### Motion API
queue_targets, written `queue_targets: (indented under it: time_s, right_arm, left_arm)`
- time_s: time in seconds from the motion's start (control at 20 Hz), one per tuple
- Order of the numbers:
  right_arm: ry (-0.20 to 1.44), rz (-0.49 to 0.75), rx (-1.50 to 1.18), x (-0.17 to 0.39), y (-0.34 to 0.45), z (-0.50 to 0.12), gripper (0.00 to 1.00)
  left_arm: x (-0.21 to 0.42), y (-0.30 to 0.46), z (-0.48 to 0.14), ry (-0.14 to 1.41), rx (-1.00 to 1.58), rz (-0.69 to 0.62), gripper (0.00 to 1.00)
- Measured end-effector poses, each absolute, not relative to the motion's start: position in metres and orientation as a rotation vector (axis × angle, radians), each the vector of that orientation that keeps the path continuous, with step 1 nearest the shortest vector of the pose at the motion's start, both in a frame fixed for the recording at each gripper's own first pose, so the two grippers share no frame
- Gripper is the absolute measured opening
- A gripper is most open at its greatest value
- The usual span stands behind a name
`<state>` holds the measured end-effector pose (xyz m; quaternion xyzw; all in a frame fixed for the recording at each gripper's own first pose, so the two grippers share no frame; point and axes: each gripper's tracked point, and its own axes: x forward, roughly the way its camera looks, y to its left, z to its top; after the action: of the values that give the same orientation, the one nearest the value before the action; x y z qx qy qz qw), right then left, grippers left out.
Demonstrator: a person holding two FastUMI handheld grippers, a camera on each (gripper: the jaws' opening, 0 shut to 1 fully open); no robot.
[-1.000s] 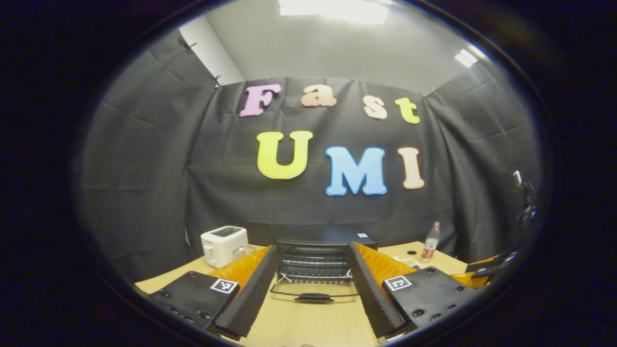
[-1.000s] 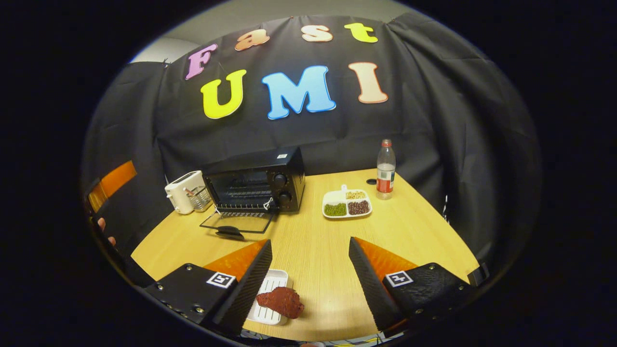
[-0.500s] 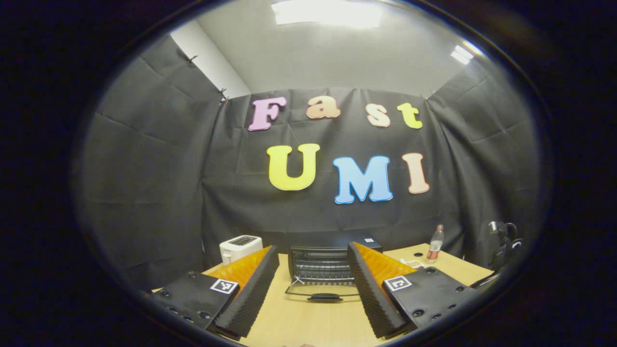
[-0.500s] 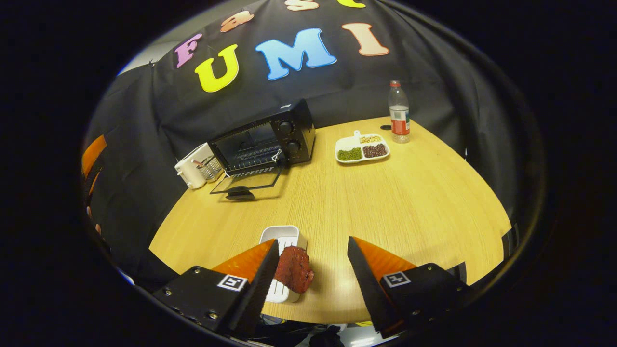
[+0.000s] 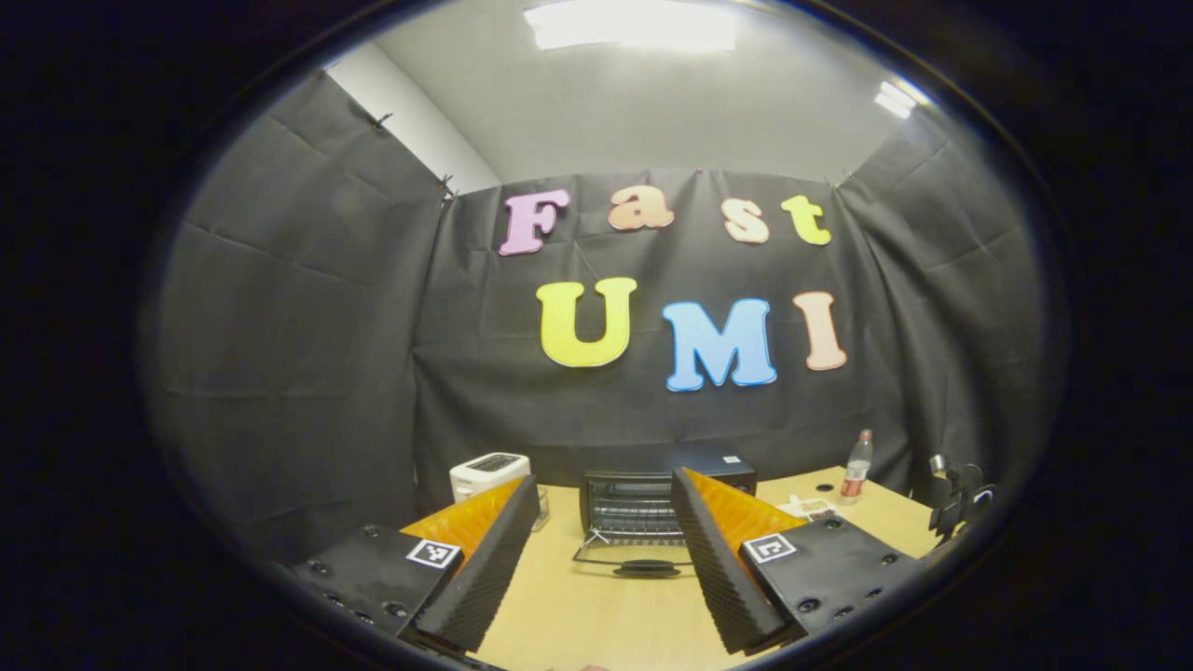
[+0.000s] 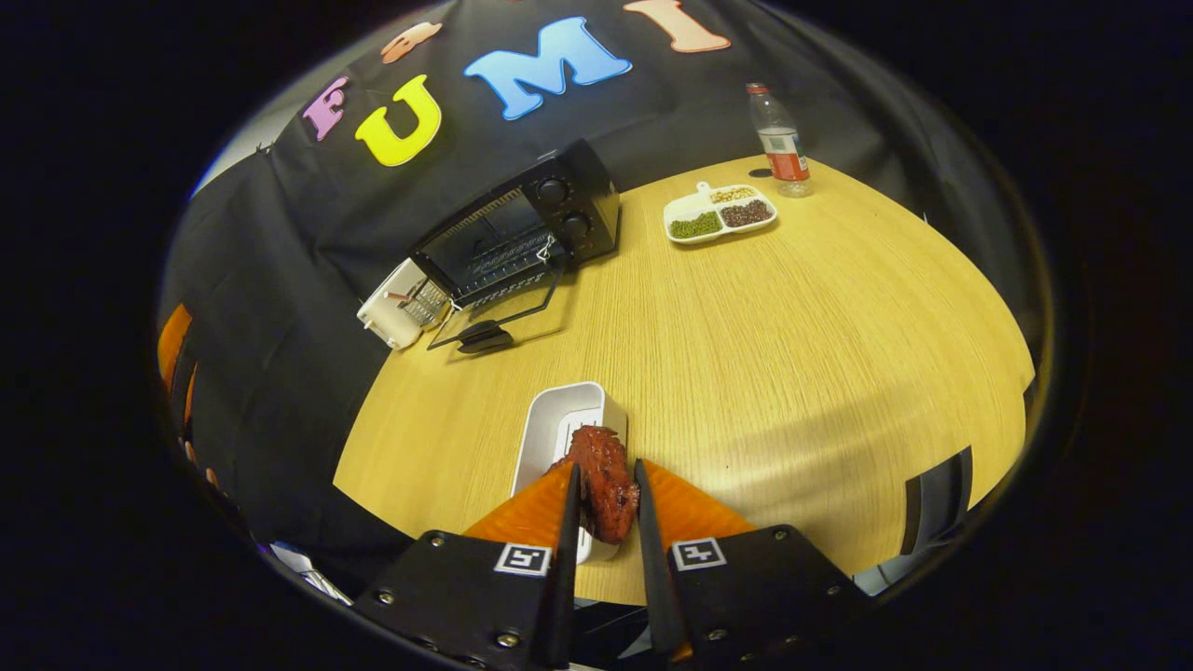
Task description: Open the electric oven with the left hand, put the food in, and close the electric oven.
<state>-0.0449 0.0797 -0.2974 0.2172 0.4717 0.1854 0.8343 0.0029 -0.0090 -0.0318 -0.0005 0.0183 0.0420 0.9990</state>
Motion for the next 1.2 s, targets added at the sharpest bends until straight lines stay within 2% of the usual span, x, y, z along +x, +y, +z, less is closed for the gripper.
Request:
queue_targets:
  time_s: [0.1,0.15,0.2,0.3,0.35,0.6,0.75,0.8,0.95,1.1,1.15,1.2]
  right_arm:
    - [0.987,0.415,0.483,-0.034,0.082,-0.297,0.33]
    - [1.001,0.443,0.495,-0.045,0.082,-0.291,0.22]
    - [1.005,0.466,0.502,-0.048,0.086,-0.289,0.22]
    - [0.988,0.471,0.517,-0.042,0.091,-0.284,0.09]
    - [0.978,0.469,0.501,-0.043,0.090,-0.283,0.09]
    - [0.947,0.476,0.460,-0.035,0.087,-0.263,0.09]
    - [0.910,0.470,0.478,-0.019,0.087,-0.244,0.09]
    - [0.893,0.468,0.483,-0.012,0.088,-0.237,0.09]
    - [0.846,0.456,0.497,0.011,0.096,-0.220,0.09]
    - [0.811,0.455,0.506,0.034,0.111,-0.208,0.08]
    - [0.805,0.454,0.512,0.040,0.117,-0.206,0.08]
    - [0.799,0.454,0.518,0.048,0.123,-0.204,0.09]
  left_arm:
    - [0.001,-0.008,-0.035,0.042,0.000,0.090,0.91]
    - [0.002,-0.008,-0.035,0.043,0.000,0.092,0.91]
    - [0.002,-0.007,-0.034,0.042,-0.002,0.096,0.94]
    - [0.004,-0.007,-0.035,0.041,-0.009,0.099,0.94]
    - [0.004,-0.007,-0.035,0.038,-0.008,0.104,0.98]
    - [0.012,-0.004,-0.029,0.013,-0.007,0.106,0.98]
    - [0.027,-0.002,-0.033,0.015,-0.031,0.101,0.94]
    - [0.031,-0.001,-0.034,0.011,-0.041,0.098,0.98]
    - [0.046,0.003,-0.039,0.015,-0.055,0.091,0.99]
    - [0.063,0.011,-0.041,0.014,-0.057,0.084,0.98]
    - [0.069,0.014,-0.042,0.015,-0.060,0.081,0.91]
    - [0.075,0.018,-0.041,0.013,-0.063,0.079,0.98]
